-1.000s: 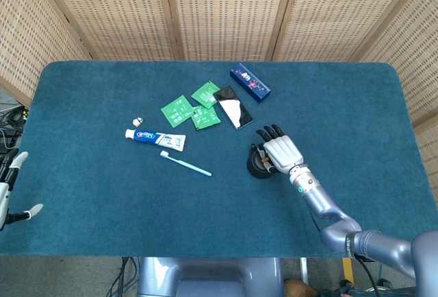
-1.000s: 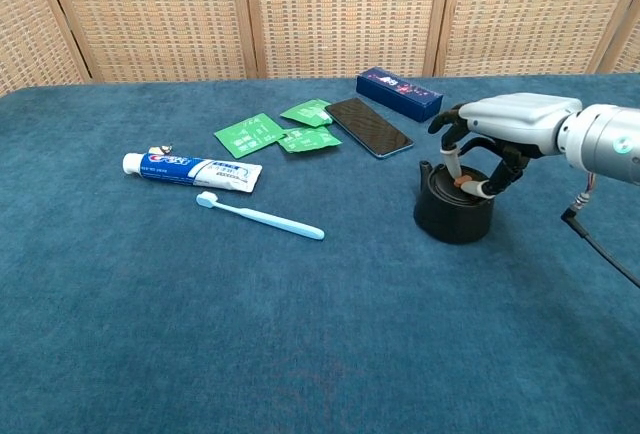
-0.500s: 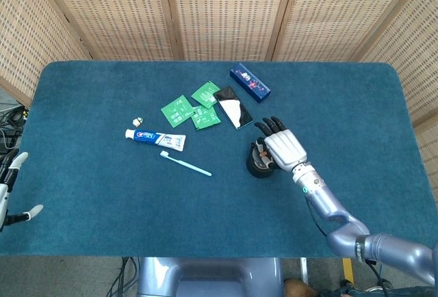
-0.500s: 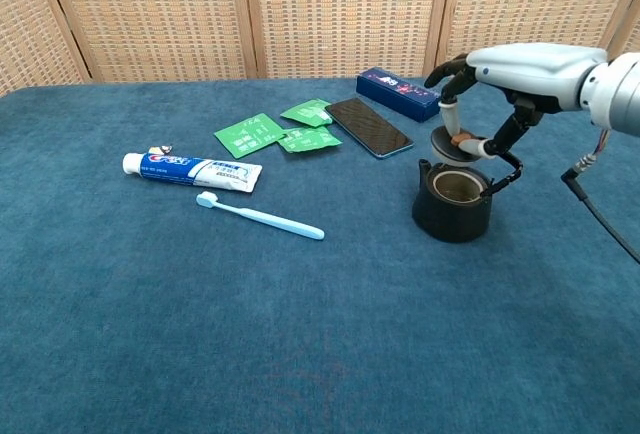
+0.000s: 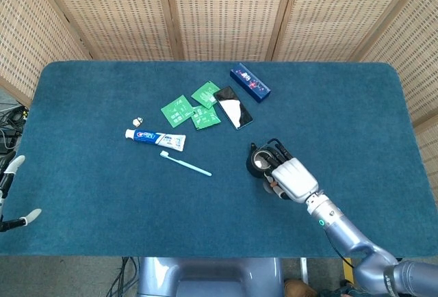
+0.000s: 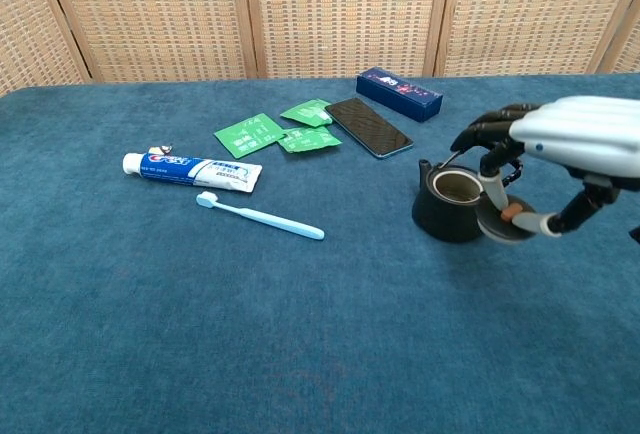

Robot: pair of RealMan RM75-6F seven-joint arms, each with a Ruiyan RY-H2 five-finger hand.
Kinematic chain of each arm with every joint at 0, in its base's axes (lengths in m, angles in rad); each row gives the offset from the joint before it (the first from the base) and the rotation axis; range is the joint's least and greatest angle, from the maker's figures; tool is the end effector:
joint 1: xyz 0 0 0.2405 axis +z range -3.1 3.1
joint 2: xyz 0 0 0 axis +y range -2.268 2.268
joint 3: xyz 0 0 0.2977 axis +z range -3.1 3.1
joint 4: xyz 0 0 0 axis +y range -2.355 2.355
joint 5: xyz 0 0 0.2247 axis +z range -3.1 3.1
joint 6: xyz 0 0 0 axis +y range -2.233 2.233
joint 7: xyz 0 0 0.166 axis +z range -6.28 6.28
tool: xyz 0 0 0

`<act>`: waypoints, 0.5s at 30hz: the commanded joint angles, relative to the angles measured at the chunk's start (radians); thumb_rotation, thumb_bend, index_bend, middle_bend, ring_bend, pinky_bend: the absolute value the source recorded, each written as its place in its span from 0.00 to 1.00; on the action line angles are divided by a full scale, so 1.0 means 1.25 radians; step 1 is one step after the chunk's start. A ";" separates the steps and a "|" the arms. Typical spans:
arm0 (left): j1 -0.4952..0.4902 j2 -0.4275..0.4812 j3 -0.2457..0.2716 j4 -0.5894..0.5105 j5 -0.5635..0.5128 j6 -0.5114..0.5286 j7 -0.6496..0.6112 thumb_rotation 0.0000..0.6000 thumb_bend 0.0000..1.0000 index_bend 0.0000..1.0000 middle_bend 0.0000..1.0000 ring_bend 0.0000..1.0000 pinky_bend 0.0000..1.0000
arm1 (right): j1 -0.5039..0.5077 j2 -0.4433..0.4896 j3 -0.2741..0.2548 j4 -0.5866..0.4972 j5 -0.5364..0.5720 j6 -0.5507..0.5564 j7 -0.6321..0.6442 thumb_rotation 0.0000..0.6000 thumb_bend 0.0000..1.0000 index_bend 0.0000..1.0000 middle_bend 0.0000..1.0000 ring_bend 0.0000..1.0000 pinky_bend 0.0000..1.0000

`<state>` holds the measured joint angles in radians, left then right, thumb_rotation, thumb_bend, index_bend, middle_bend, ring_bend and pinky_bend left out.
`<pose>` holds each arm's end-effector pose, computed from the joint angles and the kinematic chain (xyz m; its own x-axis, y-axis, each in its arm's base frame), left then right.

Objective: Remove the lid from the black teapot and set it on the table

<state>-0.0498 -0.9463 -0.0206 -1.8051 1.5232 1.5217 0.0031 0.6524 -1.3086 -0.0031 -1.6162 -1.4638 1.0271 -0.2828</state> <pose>-0.3265 0.1868 0.2050 0.3821 0.0101 0.9241 0.9241 -0.0033 -0.3820 -0.2083 -0.3357 0.0172 0.6338 -0.1781 0.7527 -0.6869 -0.5771 0.4418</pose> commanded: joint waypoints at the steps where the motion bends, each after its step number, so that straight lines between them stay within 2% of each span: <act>1: 0.006 0.003 0.004 0.002 0.009 0.010 -0.006 1.00 0.00 0.00 0.00 0.00 0.00 | -0.016 -0.033 -0.026 0.026 -0.026 0.005 -0.011 1.00 0.60 0.73 0.19 0.00 0.00; 8: 0.010 0.002 0.006 0.011 0.011 0.013 -0.016 1.00 0.00 0.00 0.00 0.00 0.00 | -0.027 -0.093 -0.049 0.099 -0.074 0.016 -0.013 1.00 0.59 0.73 0.19 0.00 0.00; 10: 0.010 0.002 0.005 0.013 0.009 0.012 -0.017 1.00 0.00 0.00 0.00 0.00 0.00 | -0.028 -0.101 -0.048 0.110 -0.075 0.015 -0.012 1.00 0.56 0.70 0.18 0.00 0.00; 13: 0.008 0.002 0.003 0.014 0.005 0.008 -0.018 1.00 0.00 0.00 0.00 0.00 0.00 | -0.030 -0.111 -0.045 0.125 -0.075 0.014 -0.009 1.00 0.46 0.48 0.14 0.00 0.00; 15: 0.007 0.001 0.003 0.015 0.002 0.005 -0.018 1.00 0.00 0.00 0.00 0.00 0.00 | -0.031 -0.114 -0.045 0.135 -0.075 0.011 -0.009 1.00 0.34 0.33 0.11 0.00 0.00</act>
<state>-0.0409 -0.9445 -0.0172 -1.7863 1.5259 1.5277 -0.0190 0.6150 -1.4482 -0.0595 -1.4520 -1.5574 1.0434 -0.2945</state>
